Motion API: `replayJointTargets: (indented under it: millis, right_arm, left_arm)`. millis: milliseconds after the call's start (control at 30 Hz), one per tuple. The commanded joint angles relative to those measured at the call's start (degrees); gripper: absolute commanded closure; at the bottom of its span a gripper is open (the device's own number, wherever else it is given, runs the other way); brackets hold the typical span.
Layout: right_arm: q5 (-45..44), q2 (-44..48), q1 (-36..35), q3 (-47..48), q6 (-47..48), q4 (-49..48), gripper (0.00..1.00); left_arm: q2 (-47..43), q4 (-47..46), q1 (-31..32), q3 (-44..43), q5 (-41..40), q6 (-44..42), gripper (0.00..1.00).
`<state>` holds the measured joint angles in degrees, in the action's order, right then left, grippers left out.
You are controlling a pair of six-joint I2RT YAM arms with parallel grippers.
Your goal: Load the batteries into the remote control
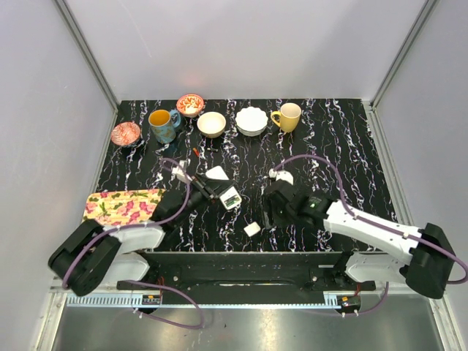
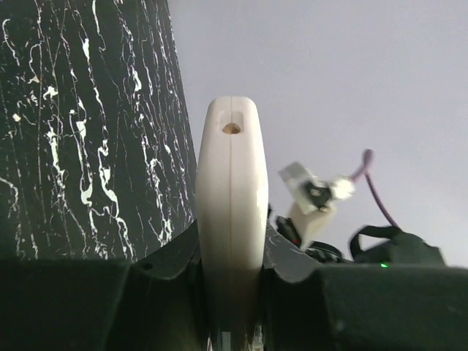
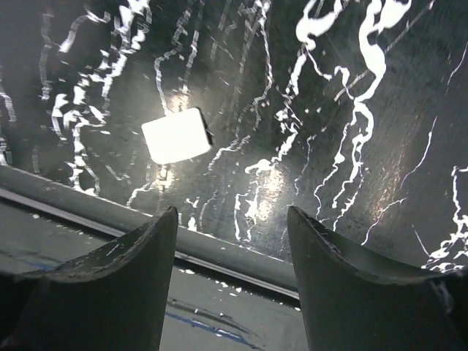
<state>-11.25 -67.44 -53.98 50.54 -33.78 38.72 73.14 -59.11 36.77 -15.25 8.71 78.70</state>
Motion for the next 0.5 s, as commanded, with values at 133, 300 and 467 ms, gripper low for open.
replayJointTargets:
  millis: [133,300,467]
  right_arm:
    - [-3.0,0.4,0.1,-5.1,-4.8,-12.4,0.24]
    - [-6.2,0.6,0.1,-5.3,-6.8,-12.8,0.2]
    - [-9.5,6.1,0.1,-9.5,-11.8,-15.9,0.3]
  left_arm:
    - [-4.4,-11.5,0.0,8.0,0.6,-3.7,1.0]
    - [-1.9,-18.0,-0.6,10.3,2.0,2.2,1.0]
    - [2.3,-24.2,-1.9,8.4,9.6,6.6,1.0]
